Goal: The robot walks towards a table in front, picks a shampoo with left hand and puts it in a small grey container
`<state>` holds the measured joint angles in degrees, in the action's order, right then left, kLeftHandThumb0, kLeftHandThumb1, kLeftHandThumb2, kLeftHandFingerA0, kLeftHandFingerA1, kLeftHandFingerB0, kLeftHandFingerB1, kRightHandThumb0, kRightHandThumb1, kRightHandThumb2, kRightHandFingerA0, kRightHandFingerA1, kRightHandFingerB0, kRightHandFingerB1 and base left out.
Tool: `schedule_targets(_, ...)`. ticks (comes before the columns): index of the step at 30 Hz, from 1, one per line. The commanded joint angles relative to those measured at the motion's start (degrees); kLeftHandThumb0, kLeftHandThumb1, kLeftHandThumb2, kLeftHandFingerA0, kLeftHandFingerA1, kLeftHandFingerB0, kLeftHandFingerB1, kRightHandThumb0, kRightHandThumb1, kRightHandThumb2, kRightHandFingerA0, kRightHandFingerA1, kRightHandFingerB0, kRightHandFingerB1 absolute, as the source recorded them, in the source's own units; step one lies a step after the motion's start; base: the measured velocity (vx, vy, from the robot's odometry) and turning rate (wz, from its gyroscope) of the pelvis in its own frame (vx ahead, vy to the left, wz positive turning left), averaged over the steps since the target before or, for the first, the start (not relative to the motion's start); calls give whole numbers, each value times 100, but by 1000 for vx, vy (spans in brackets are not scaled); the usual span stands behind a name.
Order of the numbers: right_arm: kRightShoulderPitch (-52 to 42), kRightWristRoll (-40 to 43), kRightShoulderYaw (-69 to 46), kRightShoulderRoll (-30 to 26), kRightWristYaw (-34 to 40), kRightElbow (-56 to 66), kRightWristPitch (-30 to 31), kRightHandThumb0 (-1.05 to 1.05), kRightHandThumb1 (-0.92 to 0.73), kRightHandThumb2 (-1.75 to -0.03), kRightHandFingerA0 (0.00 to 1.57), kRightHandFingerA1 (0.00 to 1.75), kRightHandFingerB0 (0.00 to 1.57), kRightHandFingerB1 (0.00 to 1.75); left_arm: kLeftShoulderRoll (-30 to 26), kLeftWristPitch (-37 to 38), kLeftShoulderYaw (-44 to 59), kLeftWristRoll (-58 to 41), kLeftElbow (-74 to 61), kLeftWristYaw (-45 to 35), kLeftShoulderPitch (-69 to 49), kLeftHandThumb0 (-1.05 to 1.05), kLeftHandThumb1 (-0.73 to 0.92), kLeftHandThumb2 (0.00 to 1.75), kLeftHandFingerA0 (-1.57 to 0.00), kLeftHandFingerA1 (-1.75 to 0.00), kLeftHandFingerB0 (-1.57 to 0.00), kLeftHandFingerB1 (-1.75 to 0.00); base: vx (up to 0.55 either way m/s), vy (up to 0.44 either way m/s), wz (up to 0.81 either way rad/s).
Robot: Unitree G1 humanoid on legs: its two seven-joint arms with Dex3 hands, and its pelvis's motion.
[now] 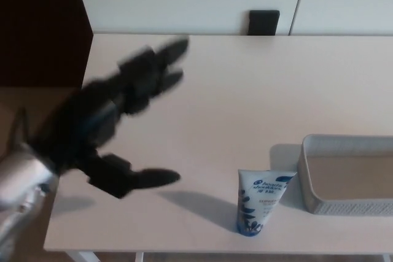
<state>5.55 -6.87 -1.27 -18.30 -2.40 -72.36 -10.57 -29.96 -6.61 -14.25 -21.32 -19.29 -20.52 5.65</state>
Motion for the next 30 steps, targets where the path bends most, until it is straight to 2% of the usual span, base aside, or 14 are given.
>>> schedule_targets(1, 39, -43, 29, -27, -32, -11, 22, -30, -61, -58, 65, 42, 47, 36, 133, -616, -459, 640, 594, -194, 143, -67, 39, 73, 0, -18, 0, 0, -66, -81, 1)
schedule_targets(12, 39, -8, 28, -10, -96, 80, -3, -30, -62, -58, 64, 42, 46, 36, 517, -790, -497, 827, 761, -281, 162, -63, 37, 71, 0, -18, 0, 0, -78, -86, 1)
schedule_targets(18, 70, -1, 23, -9, -102, 106, 4, -30, -61, -58, 64, 42, 47, 36, 608, -951, -590, 1000, 562, -285, 99, -68, 40, 75, 0, -19, 0, 0, -15, -15, 0)
schedule_targets(19, 70, 0, 23, -7, -107, 101, -8, -38, -53, -72, 60, 52, 43, 45, 627, -964, -616, 1010, 549, -307, 86, -70, 41, 75, 0, -16, 0, 0, 0, 0, 0)
schedule_targets(20, 69, 1, 22, -4, -115, 94, -26, -38, -53, -72, 60, 52, 43, 45, 651, -974, -658, 1018, 533, -338, 67, -70, 41, 75, 0, -16, 0, 0, 0, 0, 0)
schedule_targets(21, 76, -3, 25, -15, -117, 107, -39, -29, -61, -58, 65, 43, 46, 36, 667, -944, -665, 1041, 541, -345, 81, -71, 41, 76, 0, -17, 0, 0, 0, 0, 0)
schedule_targets(23, 79, -4, 25, -19, -119, 113, -44, -29, -61, -58, 65, 43, 46, 36, 691, -941, -655, 1070, 541, -363, 83, -71, 41, 76, 0, -17, 0, 0, 0, 0, 0)
schedule_targets(24, 86, -7, 27, -19, -116, 110, -25, -38, -53, -72, 60, 51, 43, 45, 747, -935, -673, 1070, 540, -366, 72, -67, 39, 73, 0, -18, 0, 0, 0, 0, 0)
schedule_targets(26, 98, -10, 29, -19, -111, 106, 5, -38, -53, -72, 60, 51, 43, 45, 836, -927, -695, 1076, 540, -374, 53, -67, 39, 73, 0, -18, 0, 0, 0, 0, 0)
schedule_targets(27, 97, -3, 23, -17, -116, 106, -1, -29, -61, -58, 63, 42, 47, 36, 857, -891, -748, 1158, 531, -356, 55, -68, 40, 74, 0, -21, 0, 0, 0, 0, 0)
schedule_targets(30, 97, 0, 21, -16, -119, 105, -3, -29, -61, -58, 63, 42, 47, 36, 892, -880, -754, 1226, 527, -368, 47, -68, 40, 74, 0, -21, 0, 0, 0, 0, 0)
